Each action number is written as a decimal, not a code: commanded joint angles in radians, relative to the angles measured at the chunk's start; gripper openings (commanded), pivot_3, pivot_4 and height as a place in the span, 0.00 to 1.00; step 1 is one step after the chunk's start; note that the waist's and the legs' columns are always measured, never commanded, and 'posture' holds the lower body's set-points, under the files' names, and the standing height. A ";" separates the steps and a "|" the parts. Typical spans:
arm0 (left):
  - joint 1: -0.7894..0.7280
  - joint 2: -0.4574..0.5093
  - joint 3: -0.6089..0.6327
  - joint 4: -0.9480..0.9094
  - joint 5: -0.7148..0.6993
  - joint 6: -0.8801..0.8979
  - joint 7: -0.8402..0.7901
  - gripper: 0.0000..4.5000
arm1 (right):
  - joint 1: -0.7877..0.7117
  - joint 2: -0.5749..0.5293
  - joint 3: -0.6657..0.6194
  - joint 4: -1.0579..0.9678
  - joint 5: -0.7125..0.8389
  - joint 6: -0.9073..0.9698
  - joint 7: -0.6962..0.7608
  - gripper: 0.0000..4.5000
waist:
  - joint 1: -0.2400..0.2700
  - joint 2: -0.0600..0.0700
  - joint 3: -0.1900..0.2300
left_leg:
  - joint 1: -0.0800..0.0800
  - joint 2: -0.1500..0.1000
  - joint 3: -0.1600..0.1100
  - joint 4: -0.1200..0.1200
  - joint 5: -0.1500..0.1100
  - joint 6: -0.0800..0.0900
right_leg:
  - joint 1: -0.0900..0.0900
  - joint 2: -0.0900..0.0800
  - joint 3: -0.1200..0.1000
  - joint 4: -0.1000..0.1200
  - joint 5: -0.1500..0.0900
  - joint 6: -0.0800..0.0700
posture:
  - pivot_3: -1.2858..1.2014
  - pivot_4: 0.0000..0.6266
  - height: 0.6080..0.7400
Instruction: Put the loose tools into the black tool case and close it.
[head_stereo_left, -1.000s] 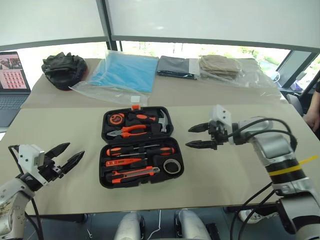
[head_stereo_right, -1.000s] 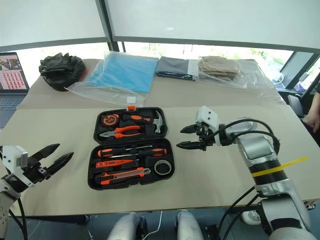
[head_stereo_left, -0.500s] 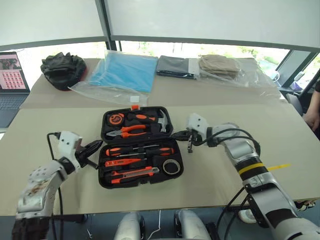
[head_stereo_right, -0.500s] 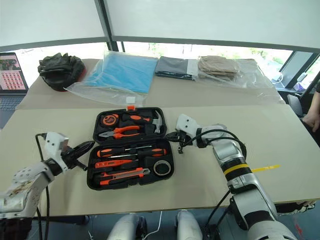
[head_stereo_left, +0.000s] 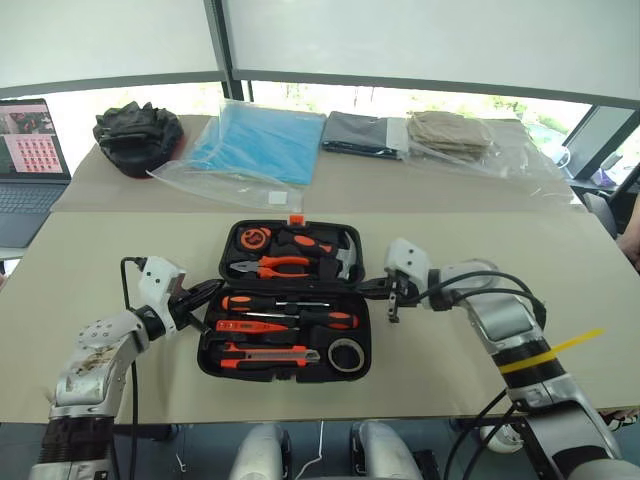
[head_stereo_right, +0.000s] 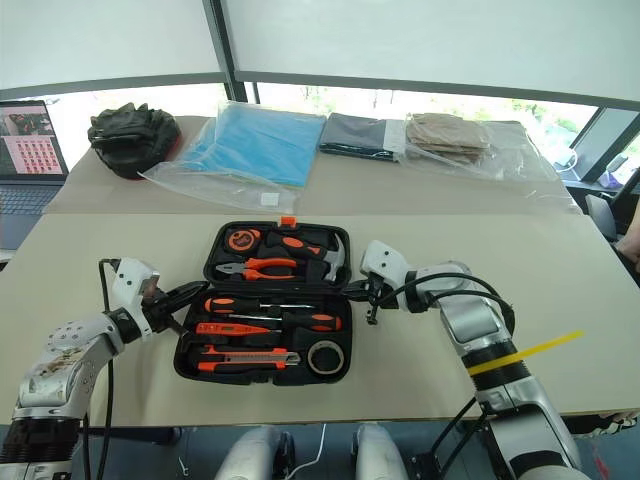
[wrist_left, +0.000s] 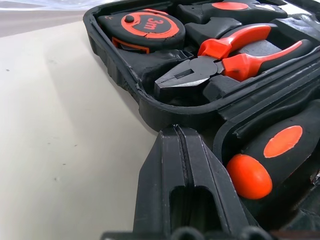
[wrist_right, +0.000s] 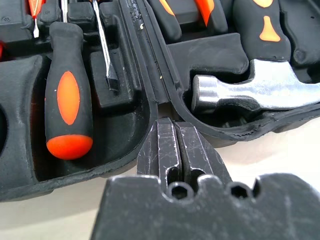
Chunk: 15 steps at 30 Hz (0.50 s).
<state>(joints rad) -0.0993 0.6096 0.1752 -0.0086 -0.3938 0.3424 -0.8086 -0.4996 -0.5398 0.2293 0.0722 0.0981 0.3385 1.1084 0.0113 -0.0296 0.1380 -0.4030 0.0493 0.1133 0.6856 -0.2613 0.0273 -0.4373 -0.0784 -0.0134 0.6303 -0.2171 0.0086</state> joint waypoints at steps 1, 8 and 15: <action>0.016 0.003 0.003 -0.061 -0.044 0.002 -0.047 0.00 | 0.018 -0.030 -0.039 -0.017 0.006 -0.092 -0.015 0.00 | 0.001 0.000 0.000 | 0.000 0.000 0.000 0.000 0.000 0.000 | 0.000 0.000 0.000 0.000 0.000 0.000 | 0.52 0.24 1.00; 0.068 0.083 0.096 -0.127 -0.100 0.203 0.007 0.16 | 0.027 -0.083 -0.174 -0.067 0.142 0.023 -0.024 0.33 | -0.005 0.000 0.000 | 0.000 0.000 0.000 0.000 0.000 0.000 | -0.001 0.001 0.001 0.000 0.000 0.000 | 0.52 0.24 1.00; -0.024 0.278 0.171 -0.139 -0.259 0.561 -0.020 0.75 | -0.124 -0.184 -0.124 -0.203 0.216 0.626 -0.123 0.86 | -0.015 0.000 0.001 | 0.000 0.002 -0.001 0.000 0.001 -0.001 | -0.001 0.001 0.001 0.002 0.000 0.000 | 0.52 0.24 1.00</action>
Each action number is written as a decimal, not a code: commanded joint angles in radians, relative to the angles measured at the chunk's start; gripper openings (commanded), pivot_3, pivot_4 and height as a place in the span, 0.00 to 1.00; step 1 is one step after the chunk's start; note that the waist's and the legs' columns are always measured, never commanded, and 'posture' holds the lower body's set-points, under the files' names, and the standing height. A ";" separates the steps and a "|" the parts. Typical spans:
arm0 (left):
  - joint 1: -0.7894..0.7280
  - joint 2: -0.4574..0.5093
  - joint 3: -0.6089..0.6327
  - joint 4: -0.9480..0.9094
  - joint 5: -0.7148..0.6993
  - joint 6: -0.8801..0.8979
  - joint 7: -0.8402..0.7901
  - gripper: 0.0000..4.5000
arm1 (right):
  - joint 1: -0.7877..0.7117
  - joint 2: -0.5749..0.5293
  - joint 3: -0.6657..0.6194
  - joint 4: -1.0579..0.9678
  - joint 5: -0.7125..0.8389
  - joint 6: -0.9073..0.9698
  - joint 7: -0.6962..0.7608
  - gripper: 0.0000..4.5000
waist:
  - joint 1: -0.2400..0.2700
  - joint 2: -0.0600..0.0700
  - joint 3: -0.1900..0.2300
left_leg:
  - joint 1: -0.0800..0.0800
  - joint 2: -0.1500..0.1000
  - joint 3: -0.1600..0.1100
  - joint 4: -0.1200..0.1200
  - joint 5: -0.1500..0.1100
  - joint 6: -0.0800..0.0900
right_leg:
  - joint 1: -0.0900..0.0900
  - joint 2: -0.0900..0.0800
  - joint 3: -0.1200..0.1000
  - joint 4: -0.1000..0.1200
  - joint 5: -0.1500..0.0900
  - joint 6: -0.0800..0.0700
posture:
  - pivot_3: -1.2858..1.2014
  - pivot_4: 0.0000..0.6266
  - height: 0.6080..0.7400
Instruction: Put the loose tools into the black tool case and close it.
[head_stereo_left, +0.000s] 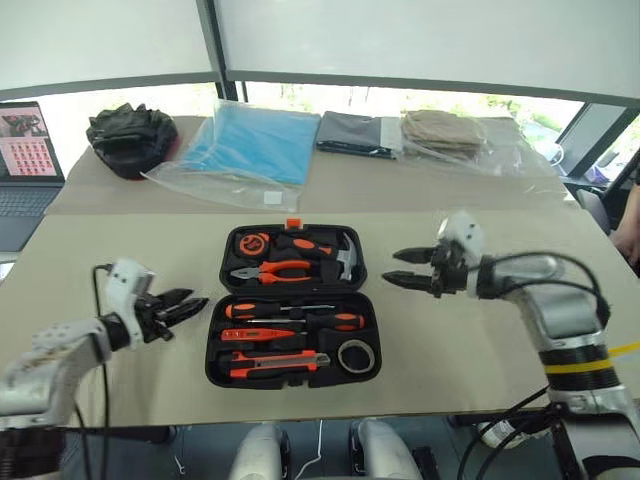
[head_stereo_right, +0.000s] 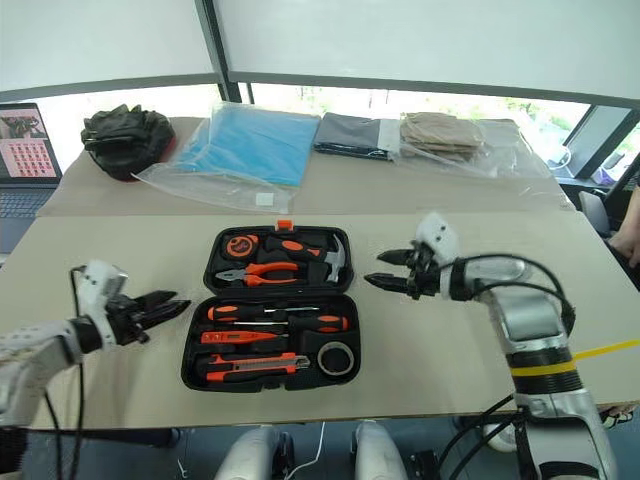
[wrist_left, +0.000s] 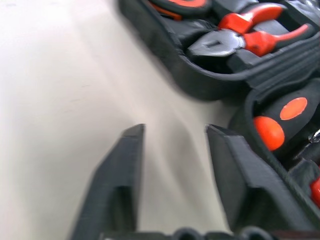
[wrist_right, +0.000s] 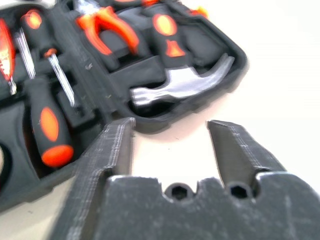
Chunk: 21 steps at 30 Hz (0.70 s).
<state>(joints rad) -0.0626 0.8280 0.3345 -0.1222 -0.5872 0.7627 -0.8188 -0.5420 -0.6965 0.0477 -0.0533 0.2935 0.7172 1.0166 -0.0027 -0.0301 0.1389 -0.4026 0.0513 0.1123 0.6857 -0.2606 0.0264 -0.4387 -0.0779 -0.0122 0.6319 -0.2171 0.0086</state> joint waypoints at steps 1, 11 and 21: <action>-0.092 0.083 -0.001 -0.018 -0.084 0.200 -0.015 0.83 | -0.121 -0.015 0.068 -0.075 0.050 0.341 -0.040 0.95 | -0.003 0.000 0.000 | 0.000 0.000 0.000 0.000 0.000 0.000 | 0.000 0.000 0.000 0.000 0.000 0.000 | 0.52 0.24 1.00; -0.411 0.003 -0.167 0.087 -0.010 0.435 0.193 1.00 | -0.396 0.226 0.110 0.245 0.009 0.605 -0.288 1.00 | -0.008 -0.001 0.000 | -0.004 -0.003 0.000 0.000 0.001 0.000 | -0.001 0.001 -0.001 0.000 0.001 0.000 | 0.52 0.24 1.00; -0.381 -0.032 -0.175 0.059 0.017 0.430 0.229 1.00 | -0.407 0.234 0.223 0.338 -0.026 0.596 -0.309 0.77 | -0.011 -0.001 0.000 | -0.008 -0.003 0.000 0.000 0.003 -0.005 | -0.003 0.001 -0.001 -0.001 0.001 0.002 | 0.52 0.24 1.00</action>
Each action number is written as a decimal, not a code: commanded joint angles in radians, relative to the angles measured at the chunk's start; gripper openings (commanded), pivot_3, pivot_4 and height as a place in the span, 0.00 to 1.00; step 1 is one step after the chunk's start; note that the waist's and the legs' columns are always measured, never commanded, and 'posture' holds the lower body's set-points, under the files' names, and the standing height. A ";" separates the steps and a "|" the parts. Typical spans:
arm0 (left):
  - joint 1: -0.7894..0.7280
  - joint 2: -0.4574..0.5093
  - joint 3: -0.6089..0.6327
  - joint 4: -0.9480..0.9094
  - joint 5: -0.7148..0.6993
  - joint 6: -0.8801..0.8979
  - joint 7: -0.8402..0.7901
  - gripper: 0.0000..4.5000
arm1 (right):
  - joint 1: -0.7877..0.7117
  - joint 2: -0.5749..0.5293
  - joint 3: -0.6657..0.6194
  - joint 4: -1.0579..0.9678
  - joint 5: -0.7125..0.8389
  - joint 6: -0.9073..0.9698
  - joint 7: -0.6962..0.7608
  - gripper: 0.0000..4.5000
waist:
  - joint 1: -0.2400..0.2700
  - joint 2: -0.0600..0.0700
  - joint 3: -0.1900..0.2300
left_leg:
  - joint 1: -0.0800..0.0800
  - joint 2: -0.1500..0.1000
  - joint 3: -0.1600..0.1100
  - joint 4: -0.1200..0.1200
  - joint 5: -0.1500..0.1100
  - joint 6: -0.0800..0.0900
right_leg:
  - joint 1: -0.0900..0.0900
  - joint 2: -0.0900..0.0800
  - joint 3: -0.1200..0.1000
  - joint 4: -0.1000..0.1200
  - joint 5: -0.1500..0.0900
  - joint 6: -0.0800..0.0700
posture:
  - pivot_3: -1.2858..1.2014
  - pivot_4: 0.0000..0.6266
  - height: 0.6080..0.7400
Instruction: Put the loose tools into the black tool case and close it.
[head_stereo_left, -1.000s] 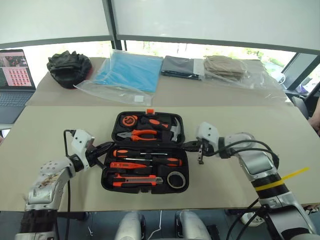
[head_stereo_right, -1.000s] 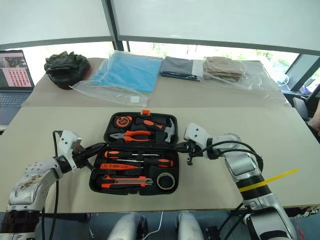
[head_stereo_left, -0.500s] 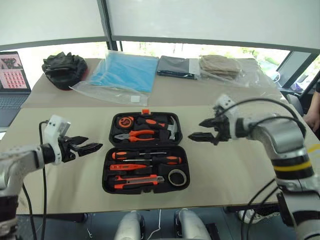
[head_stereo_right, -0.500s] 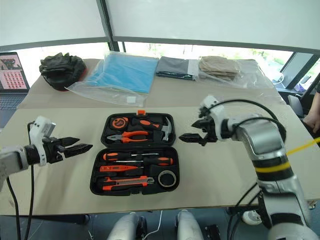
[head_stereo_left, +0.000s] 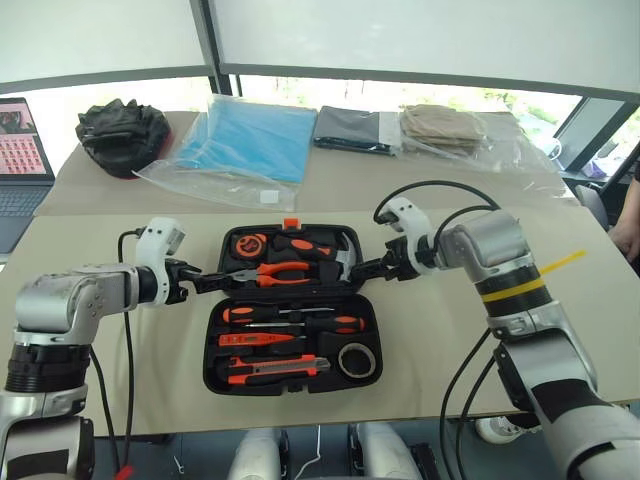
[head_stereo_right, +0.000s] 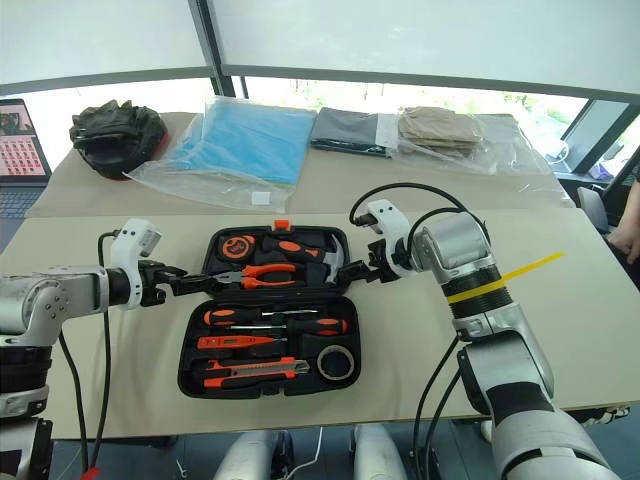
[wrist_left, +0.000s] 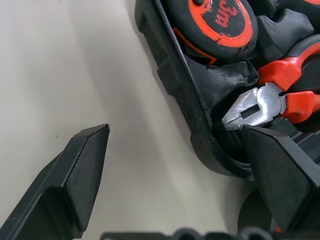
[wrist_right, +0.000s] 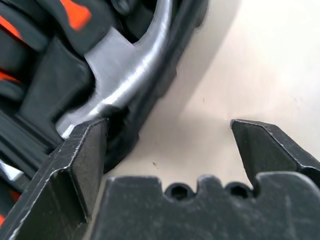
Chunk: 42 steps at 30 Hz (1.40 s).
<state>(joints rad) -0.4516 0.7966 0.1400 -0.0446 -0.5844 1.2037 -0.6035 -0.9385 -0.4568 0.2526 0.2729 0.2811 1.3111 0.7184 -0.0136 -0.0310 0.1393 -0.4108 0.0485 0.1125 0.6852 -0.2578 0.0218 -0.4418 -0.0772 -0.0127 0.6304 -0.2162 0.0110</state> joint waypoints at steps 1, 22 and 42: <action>0.006 -0.009 0.025 -0.017 0.011 -0.005 0.020 1.00 | -0.011 -0.003 0.019 0.019 -0.013 0.005 -0.013 0.68 | 0.000 0.000 0.000 | 0.000 0.000 0.000 0.000 -0.003 0.005 | 0.000 0.000 0.000 0.000 0.000 0.000 | 0.52 0.24 1.00; 0.104 -0.132 0.210 -0.046 -0.002 -0.317 -0.032 0.01 | 0.036 0.028 -0.133 -0.082 0.063 -0.103 0.010 0.00 | -0.001 -0.001 -0.001 | 0.019 0.001 -0.002 0.000 -0.002 0.004 | 0.016 -0.001 0.000 0.001 0.001 -0.002 | 0.52 0.24 1.00; 0.565 -0.052 0.075 0.193 0.517 -1.857 -0.263 0.20 | 0.521 -0.258 -0.012 -0.034 -0.476 -1.942 -0.002 0.00 | 0.001 0.000 0.000 | 0.009 0.000 0.010 -0.001 -0.006 0.010 | 0.006 -0.006 0.000 -0.006 0.001 0.002 | 0.52 0.24 1.00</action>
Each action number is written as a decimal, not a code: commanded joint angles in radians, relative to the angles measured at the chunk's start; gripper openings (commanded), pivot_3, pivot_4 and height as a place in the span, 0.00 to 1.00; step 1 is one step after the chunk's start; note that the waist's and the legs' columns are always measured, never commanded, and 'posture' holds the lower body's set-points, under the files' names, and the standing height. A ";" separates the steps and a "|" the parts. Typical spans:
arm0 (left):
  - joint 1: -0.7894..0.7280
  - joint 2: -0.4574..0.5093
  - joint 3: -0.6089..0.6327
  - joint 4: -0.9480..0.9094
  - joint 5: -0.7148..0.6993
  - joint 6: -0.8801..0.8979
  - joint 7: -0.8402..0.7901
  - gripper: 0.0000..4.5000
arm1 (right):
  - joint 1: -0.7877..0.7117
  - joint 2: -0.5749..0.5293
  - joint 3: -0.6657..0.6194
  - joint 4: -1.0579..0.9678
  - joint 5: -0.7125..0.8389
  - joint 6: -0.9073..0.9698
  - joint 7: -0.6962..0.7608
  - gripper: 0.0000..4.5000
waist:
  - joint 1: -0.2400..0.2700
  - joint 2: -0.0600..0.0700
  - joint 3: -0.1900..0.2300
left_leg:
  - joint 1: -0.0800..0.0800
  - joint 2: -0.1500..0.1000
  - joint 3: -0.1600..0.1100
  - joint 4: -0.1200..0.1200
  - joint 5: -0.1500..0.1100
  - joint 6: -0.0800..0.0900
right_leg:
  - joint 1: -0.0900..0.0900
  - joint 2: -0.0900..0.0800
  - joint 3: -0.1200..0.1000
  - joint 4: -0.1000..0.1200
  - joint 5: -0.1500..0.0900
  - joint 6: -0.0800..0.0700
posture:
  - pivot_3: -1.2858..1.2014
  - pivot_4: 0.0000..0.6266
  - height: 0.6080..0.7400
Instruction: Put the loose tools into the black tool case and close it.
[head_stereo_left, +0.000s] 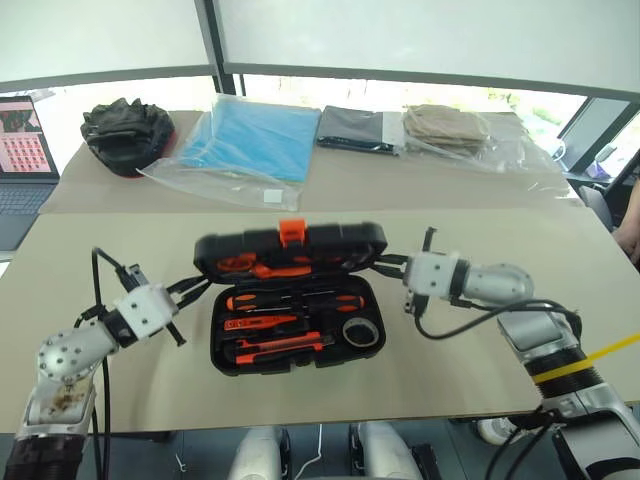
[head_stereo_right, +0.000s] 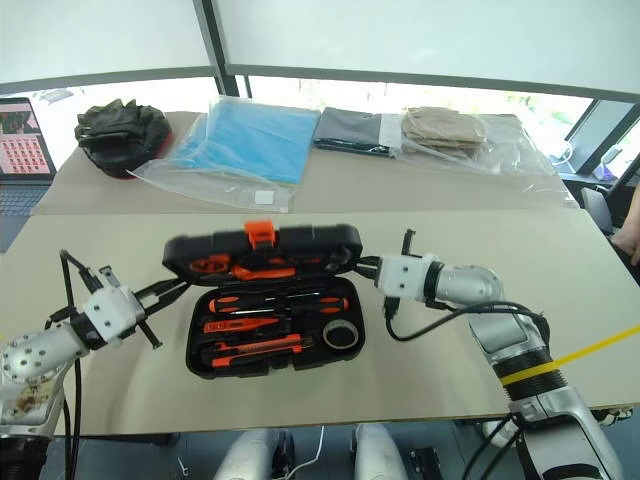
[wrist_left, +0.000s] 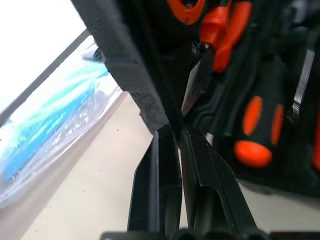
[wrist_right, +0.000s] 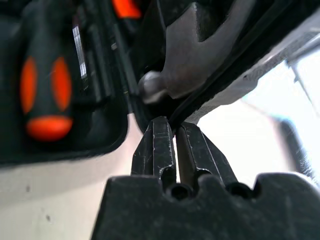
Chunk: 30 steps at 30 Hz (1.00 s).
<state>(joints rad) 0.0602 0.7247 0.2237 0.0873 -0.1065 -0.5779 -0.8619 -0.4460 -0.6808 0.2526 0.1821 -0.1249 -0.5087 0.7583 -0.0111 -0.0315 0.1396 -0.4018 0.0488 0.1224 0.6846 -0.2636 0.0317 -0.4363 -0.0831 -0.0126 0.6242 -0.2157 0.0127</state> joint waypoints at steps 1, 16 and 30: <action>0.075 0.032 -0.008 0.078 0.032 -0.087 -0.015 0.28 | 0.052 -0.035 -0.021 0.052 -0.049 -0.115 -0.037 0.09 | -0.002 0.000 0.000 | 0.003 0.000 0.000 -0.001 0.000 0.000 | 0.001 -0.001 0.000 0.000 -0.001 0.000 | 0.52 0.24 1.00; -0.055 0.054 -0.008 0.041 -0.186 0.381 -0.014 0.54 | 0.405 -0.234 -0.152 -0.307 0.370 0.223 0.235 0.36 | 0.009 0.000 0.001 | 0.013 0.001 -0.004 -0.001 0.002 0.000 | 0.011 -0.001 0.000 0.004 -0.002 -0.001 | 0.52 0.24 1.00; -0.257 0.075 -0.221 0.041 -0.164 0.680 -0.203 0.00 | 0.407 -0.145 0.045 -0.588 0.354 0.698 0.249 0.00 | 0.009 -0.003 0.001 | 0.013 0.001 -0.005 0.000 0.002 0.000 | 0.010 0.002 0.001 0.004 -0.003 -0.001 | 0.52 0.24 1.00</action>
<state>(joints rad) -0.1882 0.7934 0.0086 0.1553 -0.2632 0.0858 -1.0375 0.0003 -0.8449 0.2968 -0.3969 0.2378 0.1606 1.0212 -0.0021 -0.0341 0.1404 -0.3894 0.0502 0.1177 0.6841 -0.2621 0.0312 -0.4264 -0.0814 -0.0115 0.6282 -0.2186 0.0112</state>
